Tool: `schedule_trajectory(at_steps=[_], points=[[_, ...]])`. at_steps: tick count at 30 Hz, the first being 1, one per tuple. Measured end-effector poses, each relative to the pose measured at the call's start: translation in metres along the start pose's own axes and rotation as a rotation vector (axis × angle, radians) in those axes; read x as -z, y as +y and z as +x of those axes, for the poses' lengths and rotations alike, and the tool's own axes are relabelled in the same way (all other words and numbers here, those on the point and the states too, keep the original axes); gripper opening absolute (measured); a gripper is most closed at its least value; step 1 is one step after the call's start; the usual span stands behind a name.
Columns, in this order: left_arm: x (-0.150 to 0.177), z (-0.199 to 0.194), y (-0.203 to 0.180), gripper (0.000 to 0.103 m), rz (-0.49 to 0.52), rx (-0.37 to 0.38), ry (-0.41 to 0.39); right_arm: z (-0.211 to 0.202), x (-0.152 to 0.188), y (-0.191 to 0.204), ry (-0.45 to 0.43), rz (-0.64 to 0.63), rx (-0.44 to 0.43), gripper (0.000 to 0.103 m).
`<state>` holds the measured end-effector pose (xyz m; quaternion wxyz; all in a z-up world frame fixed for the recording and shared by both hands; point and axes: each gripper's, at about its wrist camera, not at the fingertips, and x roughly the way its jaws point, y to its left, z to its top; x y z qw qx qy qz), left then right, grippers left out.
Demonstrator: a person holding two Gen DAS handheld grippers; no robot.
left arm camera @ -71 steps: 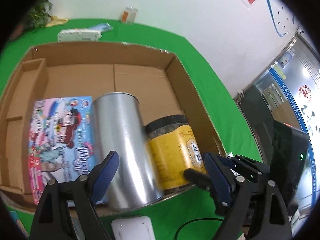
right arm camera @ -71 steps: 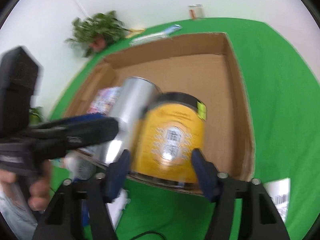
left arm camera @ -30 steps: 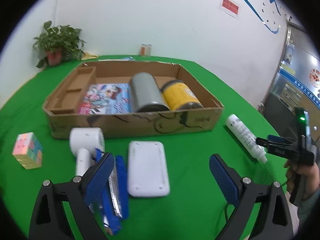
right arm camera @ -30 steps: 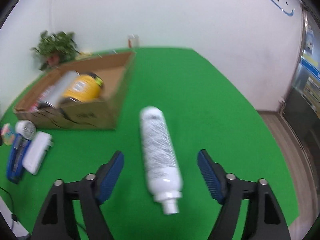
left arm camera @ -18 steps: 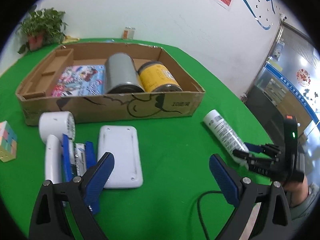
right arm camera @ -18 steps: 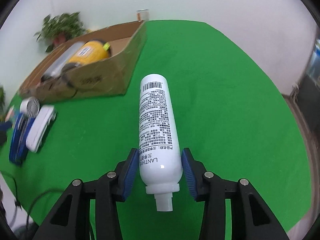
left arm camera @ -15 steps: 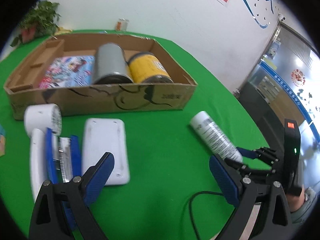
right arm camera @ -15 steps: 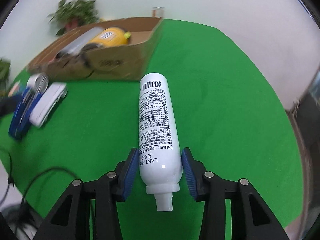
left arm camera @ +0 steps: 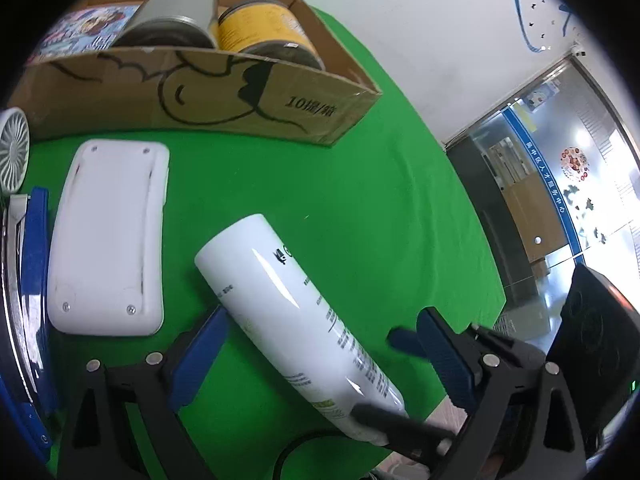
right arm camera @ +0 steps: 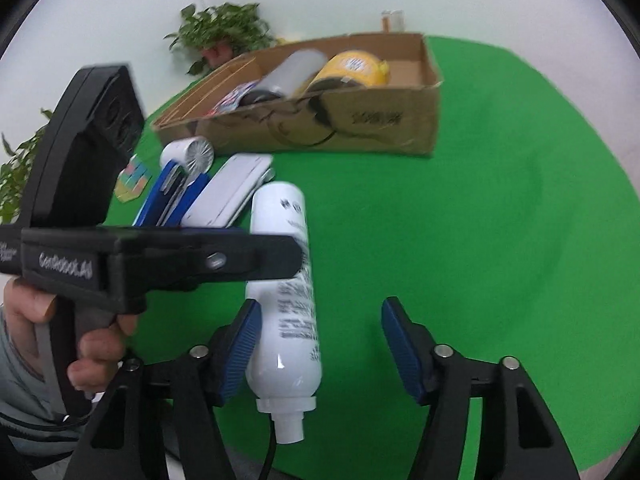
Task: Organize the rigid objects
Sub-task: 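Lift the white spray bottle with the right tool toward the box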
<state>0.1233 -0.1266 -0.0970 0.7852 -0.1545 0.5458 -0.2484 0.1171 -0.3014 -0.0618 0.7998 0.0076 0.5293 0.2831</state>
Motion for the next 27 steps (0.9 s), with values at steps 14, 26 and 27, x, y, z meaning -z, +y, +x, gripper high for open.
schedule_trajectory(at_steps=[14,26,27], points=[[0.006,0.001,-0.003,0.069,0.009,-0.075,0.020,0.022,0.007,0.028,0.064,-0.023,0.048,0.042],[0.005,0.003,0.004,0.062,-0.052,-0.004,0.088,0.037,-0.010,0.021,0.035,0.046,0.036,0.042],[0.005,0.003,0.006,0.062,-0.065,0.012,0.096,0.037,-0.011,0.020,0.034,0.053,0.036,0.042]])
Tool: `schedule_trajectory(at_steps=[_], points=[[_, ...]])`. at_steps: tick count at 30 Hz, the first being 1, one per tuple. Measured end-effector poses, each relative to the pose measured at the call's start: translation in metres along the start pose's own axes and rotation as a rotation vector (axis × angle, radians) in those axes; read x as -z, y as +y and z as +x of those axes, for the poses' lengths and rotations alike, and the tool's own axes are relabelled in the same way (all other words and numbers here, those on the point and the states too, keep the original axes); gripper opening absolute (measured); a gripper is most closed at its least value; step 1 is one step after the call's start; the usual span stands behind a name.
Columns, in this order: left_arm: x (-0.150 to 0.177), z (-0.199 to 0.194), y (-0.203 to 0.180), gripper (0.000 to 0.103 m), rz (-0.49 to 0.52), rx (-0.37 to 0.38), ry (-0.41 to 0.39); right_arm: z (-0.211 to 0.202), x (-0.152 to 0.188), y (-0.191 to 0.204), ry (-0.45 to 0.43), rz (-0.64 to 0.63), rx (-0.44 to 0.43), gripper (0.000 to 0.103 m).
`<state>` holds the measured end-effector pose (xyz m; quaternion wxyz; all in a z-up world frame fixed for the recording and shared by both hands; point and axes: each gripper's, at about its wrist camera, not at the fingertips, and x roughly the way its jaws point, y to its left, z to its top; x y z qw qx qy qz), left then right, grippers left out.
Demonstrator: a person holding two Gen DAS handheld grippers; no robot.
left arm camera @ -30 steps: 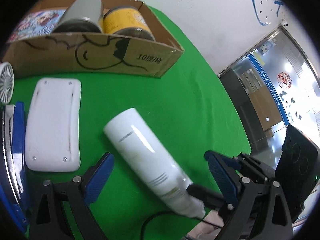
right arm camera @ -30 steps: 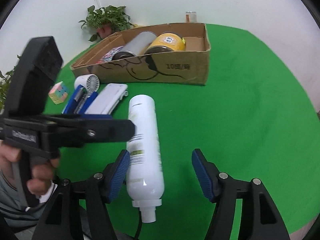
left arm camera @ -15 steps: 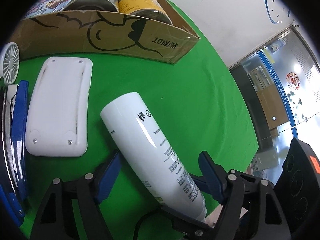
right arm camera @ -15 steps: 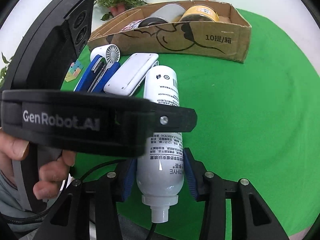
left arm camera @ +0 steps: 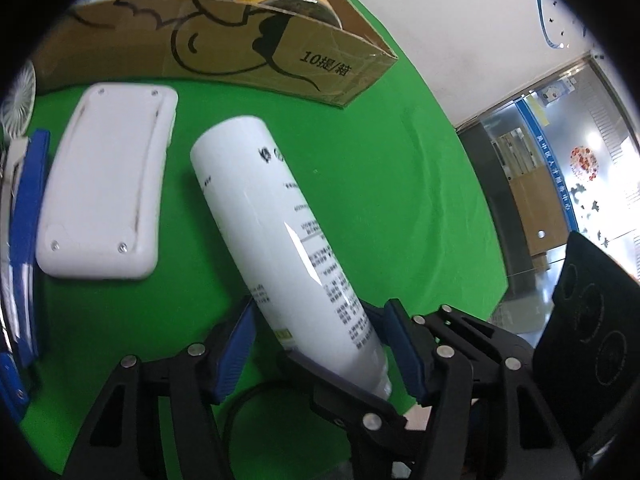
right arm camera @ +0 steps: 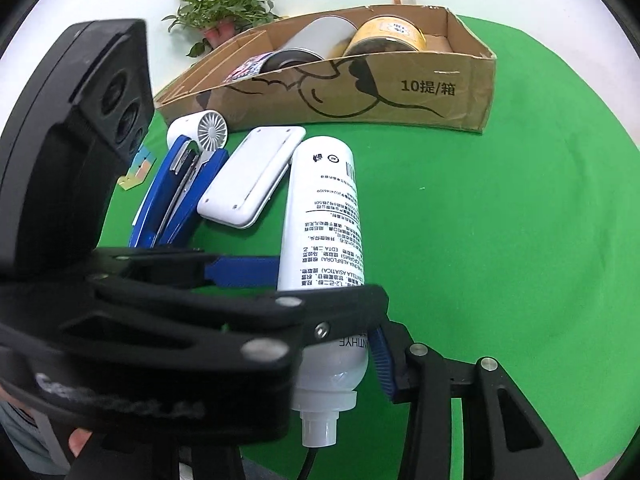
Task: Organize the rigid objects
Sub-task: 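Lift the white spray bottle with the right tool toward the box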
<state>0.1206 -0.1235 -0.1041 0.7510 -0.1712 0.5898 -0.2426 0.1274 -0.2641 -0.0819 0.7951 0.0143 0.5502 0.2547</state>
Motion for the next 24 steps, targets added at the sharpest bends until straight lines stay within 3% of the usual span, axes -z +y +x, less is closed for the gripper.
schedule_trajectory(at_steps=[4,5,11,24], points=[[0.002,0.003,-0.006,0.060,0.017,-0.020,-0.012,0.002,0.000,-0.003,0.000,0.027,-0.004,0.042],[0.002,0.003,-0.006,0.055,0.015,-0.029,-0.018,0.002,0.000,-0.003,-0.001,0.032,-0.001,0.042],[0.006,-0.003,-0.014,0.054,0.072,-0.048,-0.082,-0.001,0.001,-0.002,-0.026,0.047,0.013,0.042],[-0.019,-0.040,-0.030,0.053,0.156,-0.047,-0.241,-0.038,-0.031,0.002,-0.183,0.013,0.012,0.042]])
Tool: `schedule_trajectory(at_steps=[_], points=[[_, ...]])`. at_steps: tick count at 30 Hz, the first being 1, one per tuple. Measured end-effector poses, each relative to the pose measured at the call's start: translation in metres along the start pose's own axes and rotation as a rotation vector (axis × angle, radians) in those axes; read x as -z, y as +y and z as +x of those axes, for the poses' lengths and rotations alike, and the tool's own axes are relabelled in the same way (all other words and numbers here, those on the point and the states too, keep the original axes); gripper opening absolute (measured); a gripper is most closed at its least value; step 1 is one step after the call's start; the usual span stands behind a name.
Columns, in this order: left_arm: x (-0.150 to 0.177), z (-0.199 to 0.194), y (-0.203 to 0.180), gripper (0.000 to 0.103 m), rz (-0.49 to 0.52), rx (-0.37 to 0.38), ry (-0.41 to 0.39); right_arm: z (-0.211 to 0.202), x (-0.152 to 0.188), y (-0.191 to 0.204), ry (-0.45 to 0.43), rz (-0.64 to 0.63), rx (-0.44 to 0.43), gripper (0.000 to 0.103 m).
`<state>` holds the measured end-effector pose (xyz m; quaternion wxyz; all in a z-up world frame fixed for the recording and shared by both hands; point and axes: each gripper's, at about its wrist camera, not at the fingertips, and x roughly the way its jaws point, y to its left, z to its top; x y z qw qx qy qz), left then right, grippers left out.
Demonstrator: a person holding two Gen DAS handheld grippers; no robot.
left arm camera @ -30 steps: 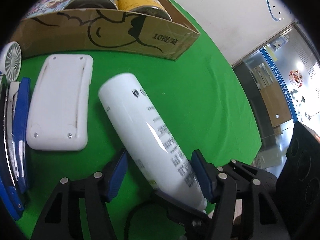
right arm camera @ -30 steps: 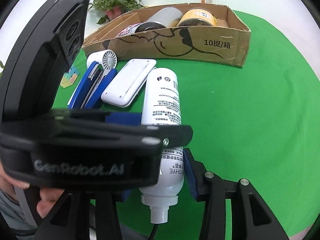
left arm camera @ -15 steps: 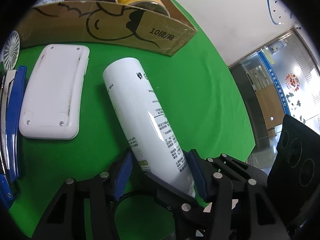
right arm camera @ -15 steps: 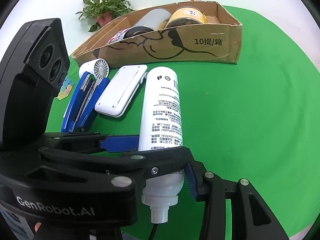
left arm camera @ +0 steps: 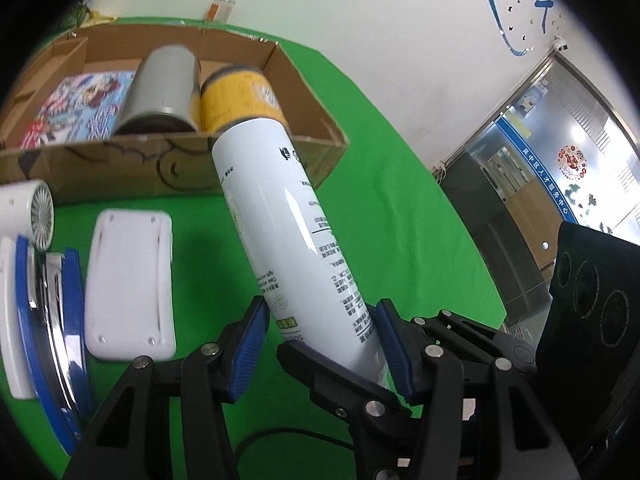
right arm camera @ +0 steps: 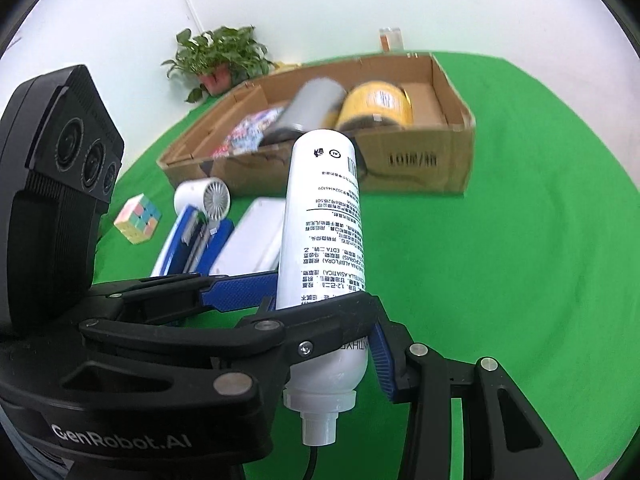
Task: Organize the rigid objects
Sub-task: 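Lift the white spray bottle with the right tool toward the box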
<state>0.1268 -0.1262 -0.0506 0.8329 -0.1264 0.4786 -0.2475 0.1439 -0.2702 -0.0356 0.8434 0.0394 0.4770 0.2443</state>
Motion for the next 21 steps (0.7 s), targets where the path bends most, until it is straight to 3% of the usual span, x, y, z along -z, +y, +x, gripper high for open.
schedule_trajectory(at_steps=[15,21], points=[[-0.036,0.003,-0.009,0.052,0.052,-0.023,-0.057,-0.001,-0.050,0.000,-0.055,-0.025,0.008,0.042],[-0.073,0.013,-0.018,0.052,0.082,-0.026,-0.053,0.006,-0.087,-0.011,-0.064,-0.027,0.024,0.042]])
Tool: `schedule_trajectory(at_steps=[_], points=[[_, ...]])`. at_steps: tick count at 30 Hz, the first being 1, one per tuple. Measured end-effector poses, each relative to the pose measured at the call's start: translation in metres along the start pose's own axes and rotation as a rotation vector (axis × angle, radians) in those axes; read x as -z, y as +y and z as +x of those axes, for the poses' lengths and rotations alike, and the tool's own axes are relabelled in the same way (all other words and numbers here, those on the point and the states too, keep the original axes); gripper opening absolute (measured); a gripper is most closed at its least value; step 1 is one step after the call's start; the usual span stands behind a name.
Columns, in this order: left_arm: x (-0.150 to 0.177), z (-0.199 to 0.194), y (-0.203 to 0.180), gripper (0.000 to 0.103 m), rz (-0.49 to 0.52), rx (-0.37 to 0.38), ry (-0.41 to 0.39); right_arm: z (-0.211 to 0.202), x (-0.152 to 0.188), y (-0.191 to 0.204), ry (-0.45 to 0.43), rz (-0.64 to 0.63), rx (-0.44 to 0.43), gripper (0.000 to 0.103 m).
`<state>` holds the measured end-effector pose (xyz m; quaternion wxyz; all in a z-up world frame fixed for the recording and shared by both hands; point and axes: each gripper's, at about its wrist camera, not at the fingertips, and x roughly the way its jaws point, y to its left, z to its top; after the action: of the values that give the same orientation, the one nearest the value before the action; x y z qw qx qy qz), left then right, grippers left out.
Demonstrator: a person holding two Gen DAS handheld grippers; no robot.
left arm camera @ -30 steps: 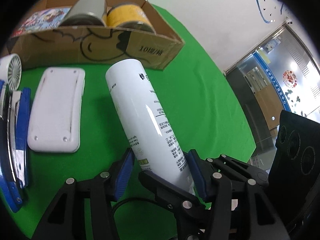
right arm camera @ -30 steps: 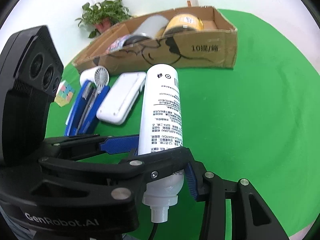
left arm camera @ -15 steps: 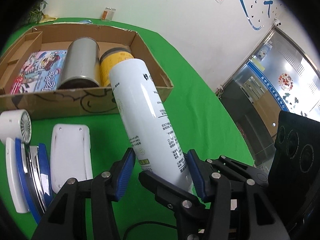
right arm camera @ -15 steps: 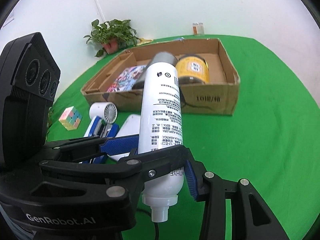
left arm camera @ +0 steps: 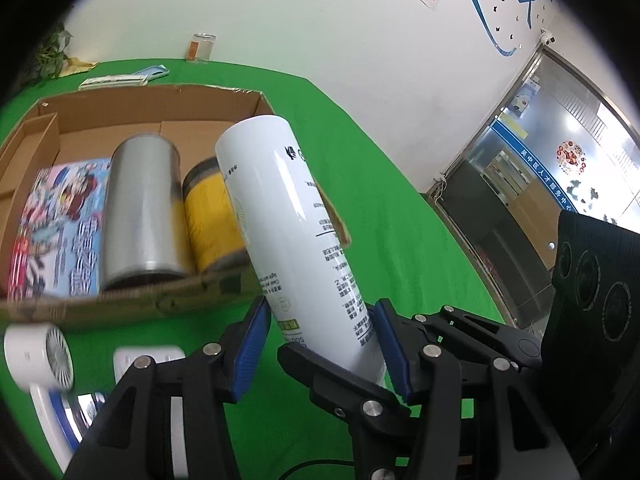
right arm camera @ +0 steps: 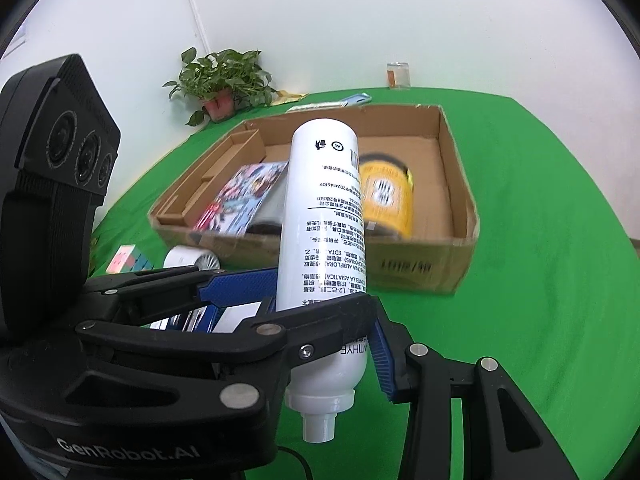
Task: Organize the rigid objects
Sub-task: 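Lift the white spray bottle with the right tool toward the box, then lower the spray bottle upright beside the jar and open the right tool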
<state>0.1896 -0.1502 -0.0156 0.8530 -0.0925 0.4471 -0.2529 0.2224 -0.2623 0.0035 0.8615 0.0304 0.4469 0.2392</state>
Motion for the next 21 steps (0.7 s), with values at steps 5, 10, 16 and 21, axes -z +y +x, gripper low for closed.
schedule_trajectory(at_steps=[5,10,16,21], points=[[-0.044,0.021,0.005,0.051,0.000,0.001,0.021,0.018,-0.046,-0.023,0.022,0.032,-0.001,0.042],[-0.080,0.044,0.027,0.051,-0.027,0.005,0.067,0.046,-0.092,-0.049,0.067,0.048,0.000,0.042],[-0.099,0.075,0.038,0.051,-0.028,-0.007,0.137,0.084,-0.115,-0.078,0.122,0.087,-0.008,0.042],[-0.105,0.089,0.032,0.050,0.004,-0.035,0.158,0.101,-0.116,-0.096,0.120,0.112,-0.002,0.042]])
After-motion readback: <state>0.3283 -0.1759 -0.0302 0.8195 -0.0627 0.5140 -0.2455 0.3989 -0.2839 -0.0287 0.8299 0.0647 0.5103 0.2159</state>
